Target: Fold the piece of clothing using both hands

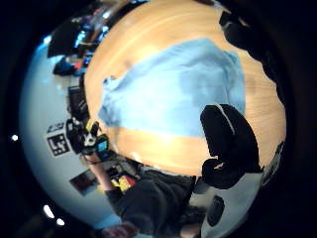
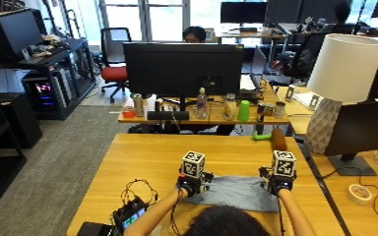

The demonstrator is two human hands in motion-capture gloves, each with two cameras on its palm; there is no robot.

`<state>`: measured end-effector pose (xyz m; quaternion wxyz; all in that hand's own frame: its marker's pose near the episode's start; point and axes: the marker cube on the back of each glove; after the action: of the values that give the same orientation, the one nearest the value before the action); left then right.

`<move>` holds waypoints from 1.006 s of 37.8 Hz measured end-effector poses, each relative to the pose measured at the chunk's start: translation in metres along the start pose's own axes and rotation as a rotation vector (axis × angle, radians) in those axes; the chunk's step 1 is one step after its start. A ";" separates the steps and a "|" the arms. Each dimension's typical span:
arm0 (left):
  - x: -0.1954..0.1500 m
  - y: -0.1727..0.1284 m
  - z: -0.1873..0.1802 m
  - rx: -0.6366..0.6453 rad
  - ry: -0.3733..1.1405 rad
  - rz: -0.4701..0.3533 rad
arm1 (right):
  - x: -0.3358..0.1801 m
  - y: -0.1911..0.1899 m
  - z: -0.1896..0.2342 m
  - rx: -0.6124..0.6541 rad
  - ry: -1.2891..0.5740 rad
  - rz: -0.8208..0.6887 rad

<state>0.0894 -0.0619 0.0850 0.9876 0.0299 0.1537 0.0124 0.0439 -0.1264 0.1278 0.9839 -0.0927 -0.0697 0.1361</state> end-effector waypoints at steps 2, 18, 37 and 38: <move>-0.003 -0.001 0.015 -0.065 -0.050 -0.072 | 0.001 0.000 0.012 -0.031 -0.003 0.011; -0.012 -0.004 0.071 -0.397 -0.004 -0.211 | -0.009 0.059 0.032 -0.220 -0.032 0.125; -0.006 -0.003 0.066 -0.519 0.001 -0.196 | -0.033 0.045 0.030 -0.073 -0.105 0.072; -0.006 -0.003 0.066 -0.519 0.000 -0.198 | -0.032 0.043 0.029 -0.060 -0.105 0.078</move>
<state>0.1033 -0.0689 0.1491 0.9585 -0.2394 0.1478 -0.0452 -0.0027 -0.0900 0.1439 0.9696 -0.1177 -0.1215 0.1768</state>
